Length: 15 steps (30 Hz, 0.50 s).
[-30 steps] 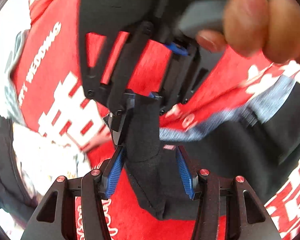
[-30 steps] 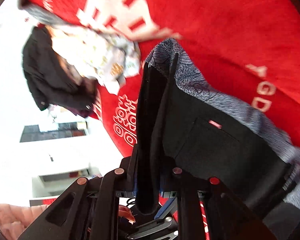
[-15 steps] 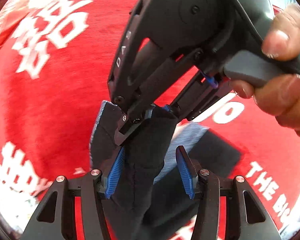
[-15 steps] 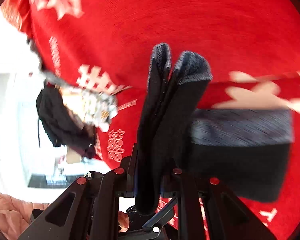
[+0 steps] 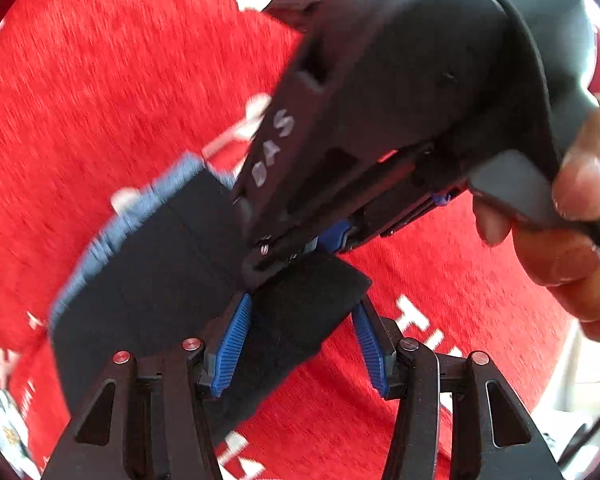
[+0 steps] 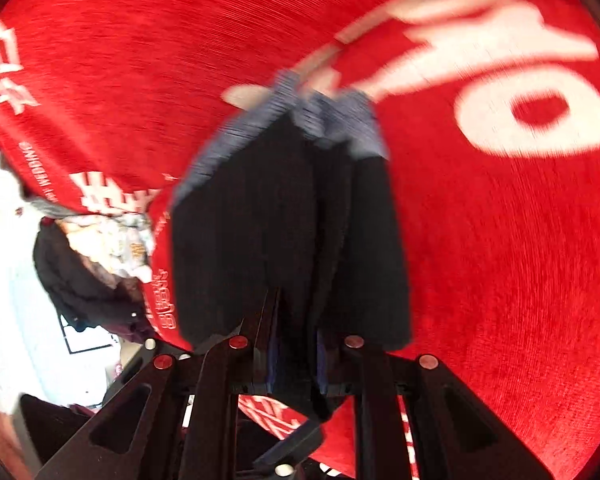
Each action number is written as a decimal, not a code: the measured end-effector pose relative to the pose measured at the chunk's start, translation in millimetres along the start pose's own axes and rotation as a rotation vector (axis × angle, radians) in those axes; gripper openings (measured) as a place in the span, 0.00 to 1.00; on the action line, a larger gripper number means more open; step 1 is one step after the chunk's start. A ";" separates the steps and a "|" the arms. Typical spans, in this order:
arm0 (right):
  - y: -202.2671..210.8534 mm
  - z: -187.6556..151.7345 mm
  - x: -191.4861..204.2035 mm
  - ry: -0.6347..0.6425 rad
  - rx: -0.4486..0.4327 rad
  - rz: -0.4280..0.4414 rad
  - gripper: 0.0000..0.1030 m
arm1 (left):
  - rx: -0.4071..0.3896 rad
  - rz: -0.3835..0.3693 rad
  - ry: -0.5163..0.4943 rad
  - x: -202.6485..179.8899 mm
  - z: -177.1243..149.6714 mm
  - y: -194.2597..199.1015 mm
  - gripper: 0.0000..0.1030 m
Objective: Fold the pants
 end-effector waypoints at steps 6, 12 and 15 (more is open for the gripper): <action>3.0 -3.0 -4.8 0.019 -0.037 -0.054 0.22 | 0.019 -0.015 0.049 36.3 -14.5 25.1 0.52; 33.1 7.0 4.1 0.076 -0.153 -0.389 0.30 | 0.042 0.131 0.334 153.0 -44.6 38.4 0.52; 46.5 24.7 24.3 0.064 -0.236 -0.311 0.33 | 0.078 0.183 0.527 221.9 -78.6 29.8 0.52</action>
Point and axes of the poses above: each gripper's, at about its wrist camera, not at the fingertips, and y roughly against the way its jaws point, x to its left, z to its top, the point moved 7 cm from there along -y, roughly the way its jaws point
